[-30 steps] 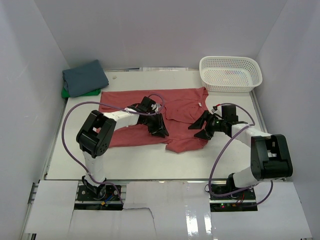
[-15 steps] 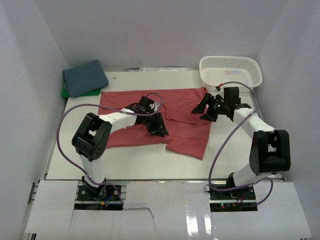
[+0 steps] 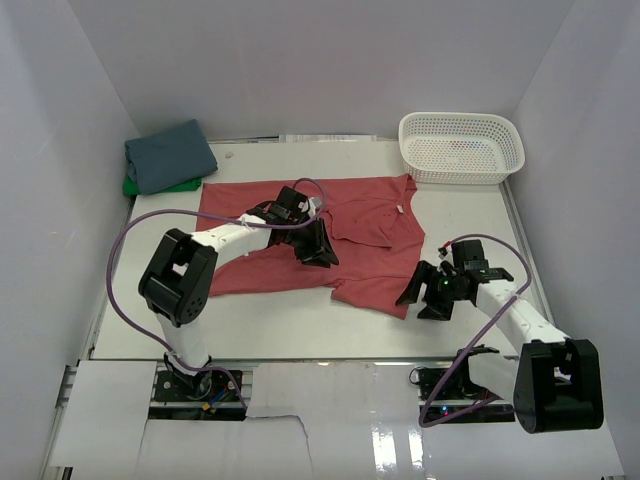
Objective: Fold and stack the t-shirts
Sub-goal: Fold the flattened tshirt in 1/3 of the way
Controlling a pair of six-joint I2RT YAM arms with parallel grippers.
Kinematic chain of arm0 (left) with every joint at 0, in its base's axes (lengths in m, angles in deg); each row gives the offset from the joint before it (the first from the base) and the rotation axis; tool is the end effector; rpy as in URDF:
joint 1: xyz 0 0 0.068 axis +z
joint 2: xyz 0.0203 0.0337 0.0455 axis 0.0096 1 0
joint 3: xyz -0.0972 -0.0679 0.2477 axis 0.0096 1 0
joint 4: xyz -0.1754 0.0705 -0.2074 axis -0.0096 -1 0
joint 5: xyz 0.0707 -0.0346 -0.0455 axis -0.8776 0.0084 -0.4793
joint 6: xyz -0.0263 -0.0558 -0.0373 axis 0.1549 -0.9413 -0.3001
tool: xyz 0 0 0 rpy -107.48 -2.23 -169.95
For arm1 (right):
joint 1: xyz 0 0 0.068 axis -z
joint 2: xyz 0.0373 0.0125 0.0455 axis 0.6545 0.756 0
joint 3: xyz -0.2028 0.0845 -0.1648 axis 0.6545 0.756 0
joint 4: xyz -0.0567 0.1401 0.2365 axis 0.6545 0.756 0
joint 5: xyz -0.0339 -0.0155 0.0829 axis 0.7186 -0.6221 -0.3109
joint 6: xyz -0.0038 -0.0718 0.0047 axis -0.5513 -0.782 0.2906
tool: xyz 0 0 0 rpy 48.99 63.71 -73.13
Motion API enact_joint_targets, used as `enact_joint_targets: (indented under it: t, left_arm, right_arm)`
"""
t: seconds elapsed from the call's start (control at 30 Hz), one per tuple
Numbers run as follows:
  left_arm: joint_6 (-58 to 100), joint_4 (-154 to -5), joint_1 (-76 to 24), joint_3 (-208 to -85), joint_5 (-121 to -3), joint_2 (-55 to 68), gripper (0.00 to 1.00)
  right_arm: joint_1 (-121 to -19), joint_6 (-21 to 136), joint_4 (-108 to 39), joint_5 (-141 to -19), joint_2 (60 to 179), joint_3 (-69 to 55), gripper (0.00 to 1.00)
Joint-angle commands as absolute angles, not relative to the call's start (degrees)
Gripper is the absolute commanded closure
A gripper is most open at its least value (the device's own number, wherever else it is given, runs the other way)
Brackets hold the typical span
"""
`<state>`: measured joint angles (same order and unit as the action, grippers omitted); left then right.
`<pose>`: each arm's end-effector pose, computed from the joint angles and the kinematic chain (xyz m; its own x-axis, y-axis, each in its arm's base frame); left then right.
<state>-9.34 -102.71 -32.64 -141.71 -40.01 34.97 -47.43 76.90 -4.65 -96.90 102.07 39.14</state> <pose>0.3184 -0.2440 0.1572 -0.9917 -0.0417 -0.1215 0.0515 0.7373 -0.6736 0.2062 0.0486 0.1361 -0.9296 0.2986 -0.2162 0.1459 0.8365 0.5282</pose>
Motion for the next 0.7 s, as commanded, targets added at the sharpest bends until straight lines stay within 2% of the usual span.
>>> enact_joint_targets:
  t: [0.0, 0.13, 0.37, 0.67]
  left_arm:
    - [-8.36, -103.16, -32.76, -143.71, -39.86, 34.74, 0.59]
    - [-8.36, -103.25, -32.76, -144.06, -39.77, 34.74, 0.59]
    - [-8.19, -103.16, -32.76, -143.27, -39.86, 34.3, 0.59]
    - [-8.27, -103.16, -32.76, -143.18, -39.86, 34.39, 0.59]
  right_arm:
    - [-47.56, 79.16, -5.21, -96.19, 98.95, 39.58, 0.22]
    - [-47.56, 80.57, -6.78, -95.48, 97.8, 40.99, 0.19]
    - [-47.56, 84.17, -17.33, -98.56, 101.67, 49.42, 0.2]
    - [-47.56, 85.93, -23.75, -97.59, 104.21, 49.25, 0.2]
